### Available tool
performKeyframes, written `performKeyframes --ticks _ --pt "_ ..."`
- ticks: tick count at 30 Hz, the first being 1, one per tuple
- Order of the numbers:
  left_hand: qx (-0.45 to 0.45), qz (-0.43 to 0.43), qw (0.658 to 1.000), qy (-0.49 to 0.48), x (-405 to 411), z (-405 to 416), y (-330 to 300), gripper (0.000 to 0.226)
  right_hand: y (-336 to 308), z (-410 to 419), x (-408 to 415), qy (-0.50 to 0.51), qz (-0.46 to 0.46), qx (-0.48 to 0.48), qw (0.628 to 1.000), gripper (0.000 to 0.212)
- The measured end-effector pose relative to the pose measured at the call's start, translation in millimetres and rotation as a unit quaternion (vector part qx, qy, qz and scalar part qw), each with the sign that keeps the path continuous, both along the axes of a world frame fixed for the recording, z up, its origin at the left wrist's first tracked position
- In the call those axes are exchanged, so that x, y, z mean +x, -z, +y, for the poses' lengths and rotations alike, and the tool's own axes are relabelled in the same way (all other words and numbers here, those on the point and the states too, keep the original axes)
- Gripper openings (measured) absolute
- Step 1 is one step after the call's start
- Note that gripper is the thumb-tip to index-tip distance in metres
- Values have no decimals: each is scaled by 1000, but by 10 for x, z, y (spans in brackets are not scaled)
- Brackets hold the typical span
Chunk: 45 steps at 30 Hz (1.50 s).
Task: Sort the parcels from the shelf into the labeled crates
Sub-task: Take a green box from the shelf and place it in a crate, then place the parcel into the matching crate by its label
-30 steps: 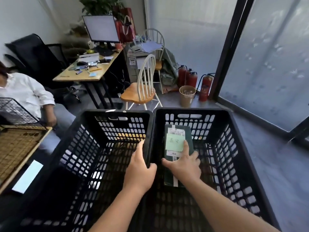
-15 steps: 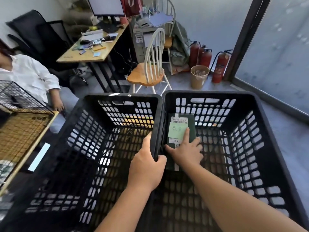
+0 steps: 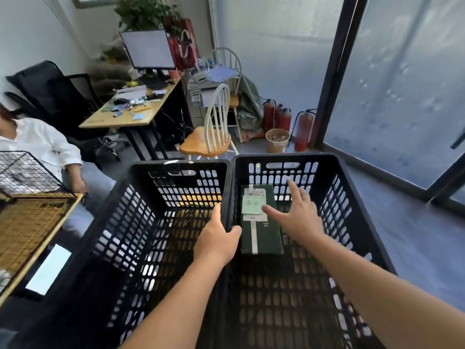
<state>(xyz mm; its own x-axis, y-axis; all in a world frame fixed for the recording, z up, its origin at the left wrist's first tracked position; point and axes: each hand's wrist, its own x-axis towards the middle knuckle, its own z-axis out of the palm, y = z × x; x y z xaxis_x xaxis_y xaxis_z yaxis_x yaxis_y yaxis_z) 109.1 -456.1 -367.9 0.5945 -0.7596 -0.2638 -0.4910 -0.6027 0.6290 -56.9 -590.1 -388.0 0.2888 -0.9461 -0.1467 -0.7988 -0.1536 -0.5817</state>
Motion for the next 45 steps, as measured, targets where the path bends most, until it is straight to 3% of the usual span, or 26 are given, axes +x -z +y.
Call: performKeyframes --ticks 7,14,20,25,32,36,40,45 --pt "-100 -44 994 -7 -69 65 -545 70 -962 206 -265 -88 -63 -144 984 103" --pt "-192 -194 960 -67 -176 429 -1282 70 -1612 444 -127 -228 -93 -216 945 96" --pt "-187 -326 908 -188 -461 1376 -1903 69 -1974 903 -26 -379 -143 -245 881 92" --pt "-99 -426 854 -283 -968 2464 -2344 69 -2317 1674 19 -488 -175 -282 808 90" --pt "-67 -448 787 -419 -1770 4089 -2847 71 -2848 3193 56 -615 -258 -268 695 85" --pt "-44 -456 753 -473 -2132 4780 -2988 72 -2984 3926 36 -648 -285 -262 657 86" --pt "-29 -456 743 -489 -2224 5142 -3039 74 -3022 4315 59 -661 -285 -269 641 83" --pt "-66 -430 767 -472 -2107 5136 -2966 67 -2986 4458 170 -649 -289 -269 651 81"
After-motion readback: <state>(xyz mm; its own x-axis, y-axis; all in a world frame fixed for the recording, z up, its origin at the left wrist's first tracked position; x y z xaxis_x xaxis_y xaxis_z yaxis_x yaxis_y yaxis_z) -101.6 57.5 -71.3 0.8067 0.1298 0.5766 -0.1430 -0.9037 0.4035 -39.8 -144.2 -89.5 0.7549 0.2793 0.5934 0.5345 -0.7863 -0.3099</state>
